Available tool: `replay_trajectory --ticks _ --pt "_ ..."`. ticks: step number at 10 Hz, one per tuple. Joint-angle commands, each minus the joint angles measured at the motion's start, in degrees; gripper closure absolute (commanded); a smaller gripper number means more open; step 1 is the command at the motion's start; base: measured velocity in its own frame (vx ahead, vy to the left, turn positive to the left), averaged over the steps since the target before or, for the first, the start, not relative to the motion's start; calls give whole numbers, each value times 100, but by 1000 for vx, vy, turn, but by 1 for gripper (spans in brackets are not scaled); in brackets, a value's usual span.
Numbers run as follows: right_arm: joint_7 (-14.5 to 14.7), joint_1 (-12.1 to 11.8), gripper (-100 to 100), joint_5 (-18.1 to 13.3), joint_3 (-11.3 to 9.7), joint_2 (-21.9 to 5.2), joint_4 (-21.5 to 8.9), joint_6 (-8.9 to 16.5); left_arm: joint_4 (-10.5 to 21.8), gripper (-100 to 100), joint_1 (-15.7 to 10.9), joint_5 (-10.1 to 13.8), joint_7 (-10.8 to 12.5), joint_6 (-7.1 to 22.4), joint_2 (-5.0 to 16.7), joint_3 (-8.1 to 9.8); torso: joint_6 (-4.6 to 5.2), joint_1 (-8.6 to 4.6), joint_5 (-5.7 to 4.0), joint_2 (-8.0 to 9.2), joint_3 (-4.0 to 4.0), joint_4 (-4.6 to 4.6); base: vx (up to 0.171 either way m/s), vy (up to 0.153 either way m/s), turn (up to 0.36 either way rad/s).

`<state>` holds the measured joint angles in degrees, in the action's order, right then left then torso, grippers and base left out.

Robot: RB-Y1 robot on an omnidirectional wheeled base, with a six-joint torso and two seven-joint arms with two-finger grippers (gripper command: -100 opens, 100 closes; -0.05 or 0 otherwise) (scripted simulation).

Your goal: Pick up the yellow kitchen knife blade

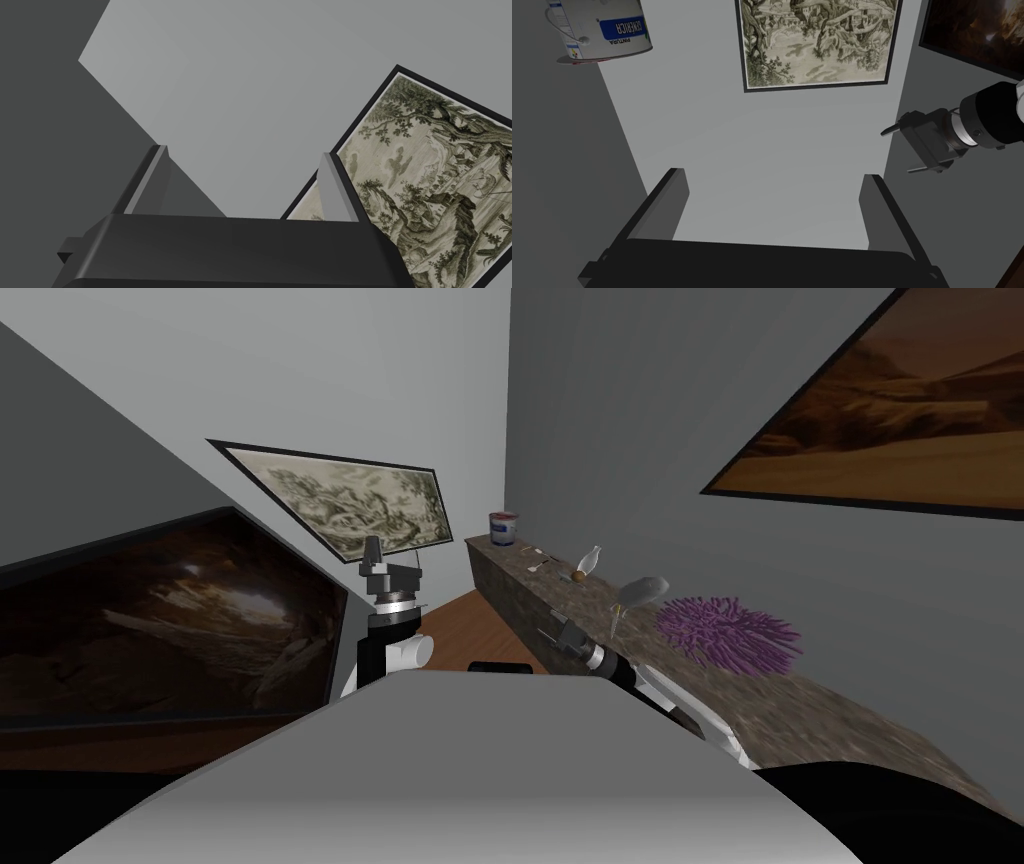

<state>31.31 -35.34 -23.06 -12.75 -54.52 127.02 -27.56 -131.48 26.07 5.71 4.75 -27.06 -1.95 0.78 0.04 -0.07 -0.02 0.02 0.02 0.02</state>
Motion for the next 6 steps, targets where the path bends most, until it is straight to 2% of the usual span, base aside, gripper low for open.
replay_trajectory --ticks 1,2,3,6 --pt "-1 -6 -100 1 5 -15 3 -3 0 0 0 0 0 0 0 0 0 0 0 0 0 0 9 11 32" --pt "197 -49 -100 -97 -111 -296 -89 26 0 0 0 0 0 0 0 0 -1 6 1 -4 -2 -1 23 27 86" --pt "197 -49 -100 -97 -111 -402 -89 26 0 0 0 0 0 0 0 0 -2 11 3 -9 -5 -2 14 17 61" --pt "197 -49 -100 -97 -111 -402 -89 26 0 0 0 0 0 0 0 0 1 1 1 -1 -1 0 -6 -6 7"
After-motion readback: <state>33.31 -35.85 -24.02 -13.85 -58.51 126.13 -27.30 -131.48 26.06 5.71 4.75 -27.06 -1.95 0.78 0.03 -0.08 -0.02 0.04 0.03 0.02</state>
